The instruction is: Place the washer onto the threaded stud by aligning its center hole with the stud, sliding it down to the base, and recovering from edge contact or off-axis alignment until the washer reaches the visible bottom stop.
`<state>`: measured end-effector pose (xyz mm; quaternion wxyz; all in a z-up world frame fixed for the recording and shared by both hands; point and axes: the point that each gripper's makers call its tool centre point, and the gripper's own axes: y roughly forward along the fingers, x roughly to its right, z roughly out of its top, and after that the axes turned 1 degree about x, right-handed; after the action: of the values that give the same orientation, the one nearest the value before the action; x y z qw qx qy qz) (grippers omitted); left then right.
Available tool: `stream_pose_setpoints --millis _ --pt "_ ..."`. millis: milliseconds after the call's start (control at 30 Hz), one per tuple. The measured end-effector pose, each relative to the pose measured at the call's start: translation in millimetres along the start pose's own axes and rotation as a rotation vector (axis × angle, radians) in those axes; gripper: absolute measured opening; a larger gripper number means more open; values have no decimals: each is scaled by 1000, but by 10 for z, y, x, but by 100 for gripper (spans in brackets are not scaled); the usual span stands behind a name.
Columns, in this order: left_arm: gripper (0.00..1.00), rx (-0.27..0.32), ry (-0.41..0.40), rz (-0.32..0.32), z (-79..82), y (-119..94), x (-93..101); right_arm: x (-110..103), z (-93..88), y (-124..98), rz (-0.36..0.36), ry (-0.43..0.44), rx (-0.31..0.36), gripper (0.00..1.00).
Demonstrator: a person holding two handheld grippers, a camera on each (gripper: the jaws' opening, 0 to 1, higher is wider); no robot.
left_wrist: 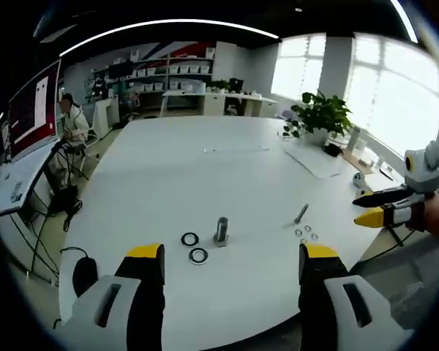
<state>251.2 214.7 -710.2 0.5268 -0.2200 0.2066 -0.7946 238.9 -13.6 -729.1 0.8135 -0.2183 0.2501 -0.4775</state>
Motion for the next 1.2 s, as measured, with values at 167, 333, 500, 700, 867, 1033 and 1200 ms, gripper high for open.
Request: stream_pose_setpoints --millis 167,333,500,700,867,1033,1200 --pt "74 -6 -4 5 -18 -16 -7 0 -28 4 3 12 -11 54" --pt "73 -24 6 2 -50 -3 10 14 -24 -1 -1 10 -9 54" --pt "73 -30 11 2 -72 -5 14 15 -42 0 -3 4 -16 54" --pt "73 -32 12 6 -75 0 0 19 -43 -1 -6 -1 -17 54" --pt "73 -32 10 7 -74 6 -7 30 -48 -2 -10 -1 -18 54" --pt "73 -42 12 13 -96 -2 -18 14 -59 -1 -6 -4 -24 54" --pt "73 -42 10 12 -94 3 -21 21 -49 -5 -11 -8 -19 54"
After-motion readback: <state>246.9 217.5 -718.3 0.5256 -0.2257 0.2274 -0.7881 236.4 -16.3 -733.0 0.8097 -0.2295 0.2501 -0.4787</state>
